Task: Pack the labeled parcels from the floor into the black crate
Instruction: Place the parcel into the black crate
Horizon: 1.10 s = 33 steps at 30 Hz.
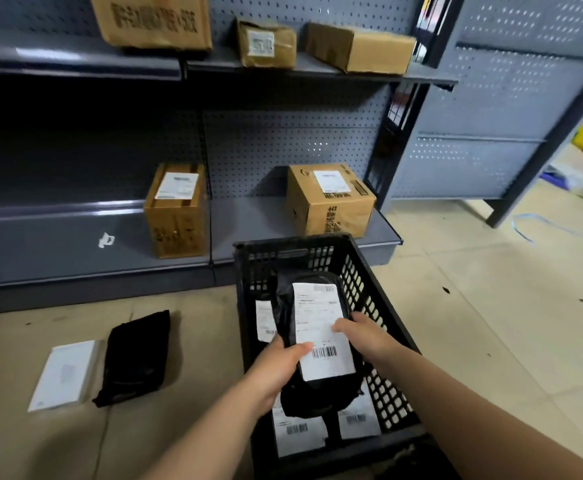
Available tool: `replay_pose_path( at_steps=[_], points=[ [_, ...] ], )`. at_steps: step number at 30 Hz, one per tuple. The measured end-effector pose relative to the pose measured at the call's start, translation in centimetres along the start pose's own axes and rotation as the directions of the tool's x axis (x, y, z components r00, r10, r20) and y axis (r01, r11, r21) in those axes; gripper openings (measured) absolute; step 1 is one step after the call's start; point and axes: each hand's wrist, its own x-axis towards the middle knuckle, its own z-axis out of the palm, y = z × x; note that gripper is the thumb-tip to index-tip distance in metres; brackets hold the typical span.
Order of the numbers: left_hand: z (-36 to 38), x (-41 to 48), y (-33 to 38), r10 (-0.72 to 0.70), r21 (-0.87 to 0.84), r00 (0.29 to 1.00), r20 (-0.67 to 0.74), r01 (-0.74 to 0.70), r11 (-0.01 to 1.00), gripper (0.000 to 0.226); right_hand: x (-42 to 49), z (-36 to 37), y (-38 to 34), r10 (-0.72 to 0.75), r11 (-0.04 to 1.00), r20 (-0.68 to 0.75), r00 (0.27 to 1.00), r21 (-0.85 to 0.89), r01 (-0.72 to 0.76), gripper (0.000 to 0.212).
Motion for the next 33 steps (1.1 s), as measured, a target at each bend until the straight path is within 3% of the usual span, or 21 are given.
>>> replay_pose_path(
  at_steps=[2, 6, 8, 9, 11, 15, 17, 24, 28, 30, 33],
  points=[
    [1.6, 1.9, -1.9, -0.038, 0.073, 0.999, -0.012, 0.038, 0.997, 0.052, 2.2, -1.0, 2.4, 0.126, 0.991, -0.012, 0.992, -0.052, -0.127, 0.069],
    [4.2, 5.6, -5.6, -0.119, 0.196, 0.990, -0.075, 0.132, 0.972, 0.052, 5.7, -1.2, 6.9, 0.267, 0.962, -0.040, 0.963, -0.050, -0.269, 0.033],
    [5.2, 6.9, -7.3, -0.180, 0.229, 0.980, -0.082, 0.194, 0.954, 0.041, 7.1, -0.6, 8.9, 0.302, 0.952, -0.060, 0.952, -0.043, -0.304, 0.014],
    [5.5, 7.4, -8.1, -0.213, 0.239, 0.973, -0.086, 0.228, 0.944, 0.031, 7.8, -0.3, 10.0, 0.306, 0.950, -0.074, 0.949, -0.038, -0.309, 0.018],
    [5.9, 9.1, -10.2, -0.282, 0.250, 0.954, -0.104, 0.299, 0.921, 0.034, 9.8, 0.2, 12.5, 0.332, 0.939, -0.090, 0.939, -0.063, -0.338, 0.048],
    [6.3, 12.6, -13.6, -0.390, 0.295, 0.914, -0.116, 0.406, 0.865, 0.040, 12.7, 0.8, 14.7, 0.395, 0.907, -0.141, 0.908, -0.096, -0.409, 0.034],
    [6.7, 14.2, -14.8, -0.427, 0.281, 0.898, -0.112, 0.440, 0.853, 0.047, 13.9, 0.9, 15.2, 0.424, 0.884, -0.192, 0.885, -0.122, -0.451, 0.044],
    [9.2, 15.8, -16.9, -0.537, 0.377, 0.840, -0.073, 0.522, 0.765, 0.041, 15.4, 1.6, 17.2, 0.453, 0.814, -0.304, 0.838, -0.243, -0.528, 0.069],
    [9.8, 15.2, -16.1, -0.585, 0.399, 0.811, -0.028, 0.545, 0.737, 0.041, 15.7, 1.5, 17.5, 0.491, 0.743, -0.307, 0.815, -0.340, -0.576, 0.066],
    [9.6, 14.8, -15.7, -0.590, 0.338, 0.807, -0.023, 0.562, 0.755, 0.048, 15.6, 1.6, 17.5, 0.470, 0.756, -0.290, 0.834, -0.355, -0.550, 0.061],
    [9.3, 16.4, -18.1, -0.541, 0.287, 0.841, -0.005, 0.520, 0.805, 0.083, 14.9, 1.7, 17.0, 0.422, 0.742, -0.289, 0.859, -0.435, -0.510, 0.068]
  ],
)
